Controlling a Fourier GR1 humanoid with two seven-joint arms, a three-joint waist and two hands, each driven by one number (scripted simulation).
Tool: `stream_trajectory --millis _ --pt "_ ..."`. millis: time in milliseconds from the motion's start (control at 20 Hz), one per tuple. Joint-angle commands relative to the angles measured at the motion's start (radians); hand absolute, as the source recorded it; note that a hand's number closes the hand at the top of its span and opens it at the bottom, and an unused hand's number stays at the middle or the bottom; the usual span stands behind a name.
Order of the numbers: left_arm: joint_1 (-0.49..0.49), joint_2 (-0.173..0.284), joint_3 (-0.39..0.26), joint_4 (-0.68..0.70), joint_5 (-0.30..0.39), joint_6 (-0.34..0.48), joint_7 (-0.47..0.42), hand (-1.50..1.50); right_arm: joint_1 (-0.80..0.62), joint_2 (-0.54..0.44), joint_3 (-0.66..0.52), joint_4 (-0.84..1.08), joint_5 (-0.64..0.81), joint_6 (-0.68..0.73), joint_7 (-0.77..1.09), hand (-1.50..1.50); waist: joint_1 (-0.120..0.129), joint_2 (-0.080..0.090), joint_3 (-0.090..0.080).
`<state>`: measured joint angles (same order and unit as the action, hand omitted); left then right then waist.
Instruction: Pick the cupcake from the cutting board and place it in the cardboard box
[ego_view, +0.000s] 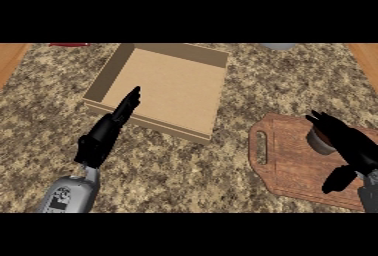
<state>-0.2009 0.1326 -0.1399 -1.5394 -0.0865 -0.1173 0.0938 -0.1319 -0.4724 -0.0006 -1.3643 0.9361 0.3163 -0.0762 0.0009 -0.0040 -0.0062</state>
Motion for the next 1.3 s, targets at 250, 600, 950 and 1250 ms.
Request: stream_trajectory --millis 250,600,950,1250 --pt "0.009 -0.026 -0.007 -0.014 -0.029 -0.014 0.004 0.0 -0.009 0.013 -0.008 0.128 0.05 -0.046 -0.077 1.5 0.0 0.004 0.006" --pt "-0.007 -0.037 0.014 0.004 -0.036 -0.012 0.005 0.0 -0.033 0.013 -0.015 0.178 0.112 -0.179 -0.145 1.5 0.0 0.005 0.006" --pt "-0.015 -0.022 0.007 0.015 -0.016 -0.052 -0.001 0.0 -0.138 0.447 0.255 -0.047 0.29 -0.123 0.323 1.5 0.057 0.001 -0.001" --pt "-0.041 -0.046 -0.025 0.023 -0.023 -0.061 0.0 0.0 -0.299 0.468 0.441 -0.074 0.356 -0.184 0.664 1.5 0.107 0.0 0.002"
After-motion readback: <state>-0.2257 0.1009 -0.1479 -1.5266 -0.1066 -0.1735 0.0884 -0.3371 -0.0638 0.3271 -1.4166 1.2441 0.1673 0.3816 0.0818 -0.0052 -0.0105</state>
